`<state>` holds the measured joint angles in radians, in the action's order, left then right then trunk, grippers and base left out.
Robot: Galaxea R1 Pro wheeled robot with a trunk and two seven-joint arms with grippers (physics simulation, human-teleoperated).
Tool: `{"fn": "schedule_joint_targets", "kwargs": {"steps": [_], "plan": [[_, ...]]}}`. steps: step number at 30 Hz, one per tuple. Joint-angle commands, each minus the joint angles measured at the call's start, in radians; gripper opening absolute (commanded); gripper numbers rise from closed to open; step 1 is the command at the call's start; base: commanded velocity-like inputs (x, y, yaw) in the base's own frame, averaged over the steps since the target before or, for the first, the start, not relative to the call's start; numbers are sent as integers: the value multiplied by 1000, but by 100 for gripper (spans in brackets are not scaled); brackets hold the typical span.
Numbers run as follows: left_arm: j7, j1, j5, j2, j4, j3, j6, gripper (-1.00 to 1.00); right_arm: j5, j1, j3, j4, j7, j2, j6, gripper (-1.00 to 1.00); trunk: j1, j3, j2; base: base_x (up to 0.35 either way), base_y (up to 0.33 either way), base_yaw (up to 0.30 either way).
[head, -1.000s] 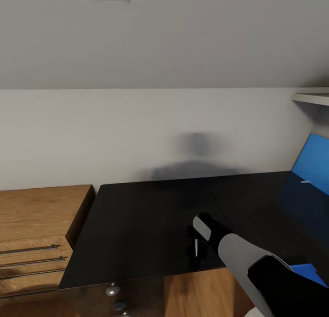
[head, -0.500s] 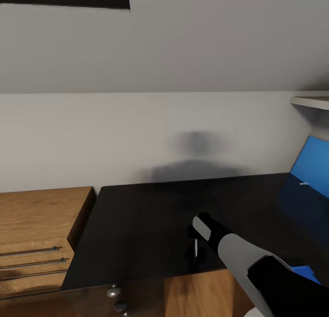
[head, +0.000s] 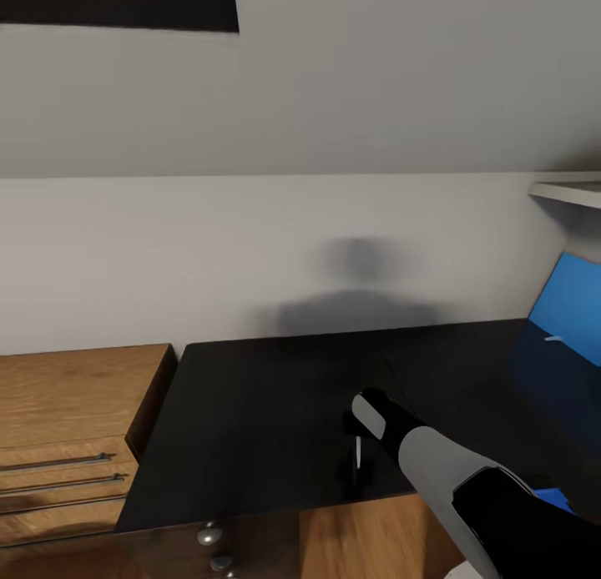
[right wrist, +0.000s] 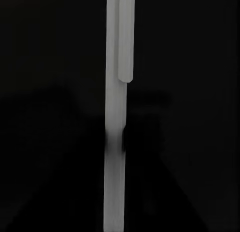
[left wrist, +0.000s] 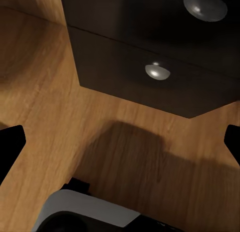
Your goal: In the bedroom, organize the workspace by keeping the computer under the desk, ensuring the monitor is on the desk, placing the keyboard on the desk next to the monitor, placing the mouse on the desk next to the keyboard, moving the folder from the swivel chair onto the desk next to the mouse, stacking the notebook on top of the folder with the pen on top of the notebook, and positioning the swivel chair next to the desk.
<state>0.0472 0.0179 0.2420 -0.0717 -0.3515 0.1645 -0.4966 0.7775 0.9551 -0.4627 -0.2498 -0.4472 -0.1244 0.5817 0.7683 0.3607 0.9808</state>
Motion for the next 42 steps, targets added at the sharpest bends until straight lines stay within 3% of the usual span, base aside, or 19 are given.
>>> {"fn": "schedule_joint_targets", "kwargs": {"steps": [1, 8, 13, 19, 23, 32, 42], "plan": [[5, 1, 8, 0, -2, 1, 0, 100, 12, 1, -8, -2, -8, 1, 2, -100, -4, -2, -7, 0, 0, 0], [4, 1, 8, 0, -2, 1, 0, 100, 37, 1, 2, -4, -11, 9, 42, -100, -31, -24, -56, 0, 0, 0], [3, 1, 8, 0, -4, 1, 0, 100, 63, 1, 6, -16, -11, 38, 129, -100, -50, -40, -91, 0, 0, 0], [0, 1, 7, 0, -4, 1, 1, 100, 70, 1, 4, -81, -11, 69, 176, -100, -73, -59, -133, 0, 0, 0], [0, 1, 7, 0, -4, 1, 1, 100, 73, 1, 2, -117, -11, 106, 188, -100, -88, -72, -161, 0, 0, -27], [1, 1, 5, 0, -4, 0, 4, 100, 71, 0, 1, -133, -10, 150, 189, -100, -123, -105, -224, 0, 0, -155], [0, 1, 5, 0, -4, 0, 8, 100, 66, 1, -1, -139, -6, 170, 178, -100, -161, -138, -294, -130, 0, -96]]}}
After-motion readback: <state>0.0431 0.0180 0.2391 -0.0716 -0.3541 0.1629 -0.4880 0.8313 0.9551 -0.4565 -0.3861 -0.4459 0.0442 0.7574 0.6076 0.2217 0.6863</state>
